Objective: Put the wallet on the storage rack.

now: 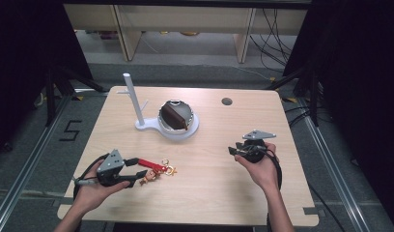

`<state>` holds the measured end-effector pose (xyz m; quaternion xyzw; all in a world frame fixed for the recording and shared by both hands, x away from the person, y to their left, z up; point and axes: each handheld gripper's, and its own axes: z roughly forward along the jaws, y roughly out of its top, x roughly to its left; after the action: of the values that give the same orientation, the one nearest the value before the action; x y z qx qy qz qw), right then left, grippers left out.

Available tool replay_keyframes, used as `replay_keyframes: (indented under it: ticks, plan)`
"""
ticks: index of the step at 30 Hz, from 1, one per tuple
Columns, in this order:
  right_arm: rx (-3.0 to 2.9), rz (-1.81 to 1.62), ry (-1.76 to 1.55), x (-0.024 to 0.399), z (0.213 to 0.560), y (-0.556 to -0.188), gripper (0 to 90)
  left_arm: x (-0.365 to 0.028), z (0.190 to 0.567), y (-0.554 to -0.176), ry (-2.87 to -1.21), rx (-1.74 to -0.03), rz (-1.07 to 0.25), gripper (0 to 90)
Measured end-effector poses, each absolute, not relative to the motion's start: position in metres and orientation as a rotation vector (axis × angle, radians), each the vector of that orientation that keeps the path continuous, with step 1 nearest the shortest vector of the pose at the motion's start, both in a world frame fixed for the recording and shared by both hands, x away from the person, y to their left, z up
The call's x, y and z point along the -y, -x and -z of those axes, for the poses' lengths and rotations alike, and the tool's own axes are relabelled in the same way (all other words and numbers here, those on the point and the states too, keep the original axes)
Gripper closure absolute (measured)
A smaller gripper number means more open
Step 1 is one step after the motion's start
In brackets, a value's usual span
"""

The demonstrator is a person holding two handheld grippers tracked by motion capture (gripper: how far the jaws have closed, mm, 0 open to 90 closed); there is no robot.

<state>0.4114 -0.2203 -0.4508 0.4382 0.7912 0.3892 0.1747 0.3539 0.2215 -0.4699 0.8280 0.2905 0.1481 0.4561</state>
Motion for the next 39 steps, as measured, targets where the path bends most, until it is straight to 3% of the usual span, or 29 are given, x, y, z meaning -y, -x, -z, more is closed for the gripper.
replay_keyframes:
  ticks: [13, 26, 29, 39]
  plan:
    - [-2.259, -1.104, -1.283, 0.216, 0.453, -0.410, 61.0, -0.204, 0.450, -0.389, -2.450, -0.559, -0.240, 46.7]
    - [-2.285, -1.114, -1.292, 0.212, 0.457, -0.411, 60.7, -0.150, 0.467, -0.405, -2.526, -0.510, -0.160, 46.2]
    - [-2.279, -1.098, -1.258, 0.213, 0.458, -0.411, 60.8, -0.147, 0.467, -0.413, -2.626, -0.437, -0.166, 46.2]
    - [-2.275, -1.120, -1.290, 0.211, 0.458, -0.410, 60.9, -0.136, 0.476, -0.421, -2.691, -0.409, -0.120, 42.8]
